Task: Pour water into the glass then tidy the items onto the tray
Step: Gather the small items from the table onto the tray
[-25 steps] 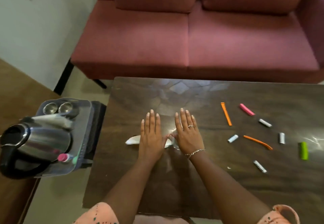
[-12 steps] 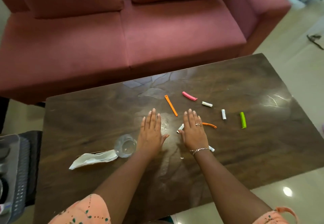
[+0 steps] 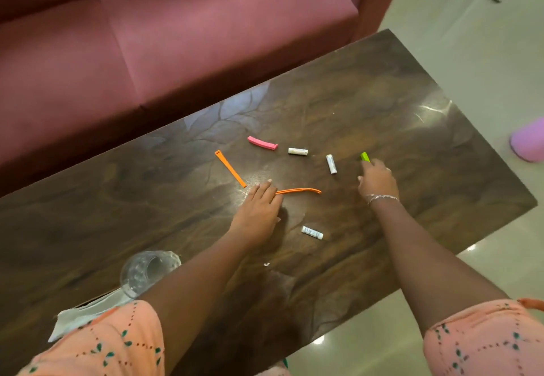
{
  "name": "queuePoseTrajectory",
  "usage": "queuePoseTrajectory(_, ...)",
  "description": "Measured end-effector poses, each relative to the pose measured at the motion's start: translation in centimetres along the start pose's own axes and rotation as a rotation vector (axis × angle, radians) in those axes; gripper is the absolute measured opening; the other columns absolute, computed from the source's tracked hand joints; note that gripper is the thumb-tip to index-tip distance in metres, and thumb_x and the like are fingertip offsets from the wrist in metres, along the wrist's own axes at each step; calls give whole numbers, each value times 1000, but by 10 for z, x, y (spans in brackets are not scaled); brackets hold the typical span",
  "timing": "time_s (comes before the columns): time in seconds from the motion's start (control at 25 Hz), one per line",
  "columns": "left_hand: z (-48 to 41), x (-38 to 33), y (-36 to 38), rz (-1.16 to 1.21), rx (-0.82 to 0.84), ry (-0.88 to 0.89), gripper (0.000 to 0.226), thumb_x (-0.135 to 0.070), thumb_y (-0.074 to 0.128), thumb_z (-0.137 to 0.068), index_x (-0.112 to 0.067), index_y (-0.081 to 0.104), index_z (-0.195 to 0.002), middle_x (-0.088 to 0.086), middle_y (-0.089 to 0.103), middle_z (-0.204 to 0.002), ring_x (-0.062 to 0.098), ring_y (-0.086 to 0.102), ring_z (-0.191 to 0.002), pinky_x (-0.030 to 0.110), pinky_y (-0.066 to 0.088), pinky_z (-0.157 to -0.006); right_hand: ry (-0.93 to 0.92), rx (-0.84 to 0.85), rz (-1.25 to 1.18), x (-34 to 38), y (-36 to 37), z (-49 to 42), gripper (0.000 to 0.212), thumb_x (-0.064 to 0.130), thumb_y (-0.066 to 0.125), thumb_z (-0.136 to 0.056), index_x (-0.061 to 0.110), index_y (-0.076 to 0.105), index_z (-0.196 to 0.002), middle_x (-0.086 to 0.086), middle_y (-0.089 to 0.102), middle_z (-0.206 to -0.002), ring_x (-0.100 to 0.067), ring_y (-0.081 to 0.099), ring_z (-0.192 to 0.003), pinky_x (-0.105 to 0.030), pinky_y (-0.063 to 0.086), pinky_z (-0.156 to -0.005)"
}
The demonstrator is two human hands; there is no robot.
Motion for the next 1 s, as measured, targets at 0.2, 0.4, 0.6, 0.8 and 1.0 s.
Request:
queuePoseTrajectory(0.2,-30,13,11,4,-24,-23,30,-13,53,-86,-9,53,-115,10,54,-122,28,46,-116,34,29,-103,26,90,41,-27,12,-31,52,4,49,-88,17,36,-137,-25,24,-145,-45,35,-125,-47,39,-97)
queuePoseTrajectory(0.4,-52,29,16,-4,-40,-48,20,-16,49,-90,-11,56,-107,8,58,-109,27,51,-104,34,36,-89,-40,-49,53,-29,34,-35,25,-2,46,-87,-3,54,-111,-26,46,-119,-44,47,-101,-46,45,-75)
queuePoseTrajectory(0.6,-91,37,-3,64,-156,-117,21,-12,48,-90,-6,57,-108,13,58,-108,31,51,-102,36,36,-83,6,-214,-150,-27,35,-21,23,1,50,-87,-4,63,-105,-25,53,-115,-43,51,-97,-44,43,-76)
queuePoseTrajectory(0.8,-133,75,-18,-74,-58,-130,33,-4,51,-87,-6,48,-120,15,49,-126,33,44,-115,39,37,-92,-45,-432,-504,-12,29,26,43,-14,41,-71,-2,68,-103,-26,63,-103,-38,60,-93,-34,43,-79)
queuePoseTrajectory(1.0,-137,75,-3,-193,33,-68,31,-8,47,-90,-7,46,-121,16,48,-125,33,43,-116,40,38,-92,28,-473,-801,0,36,60,25,-13,55,-77,-1,71,-93,-13,64,-92,5,57,-72,-5,42,-64)
Point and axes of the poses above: each hand's wrist, its own z-axis away from the middle knuckle, its own y-axis out of the palm, x = y × z, the point moved 2 cm from there along -z, towards the middle knuckle
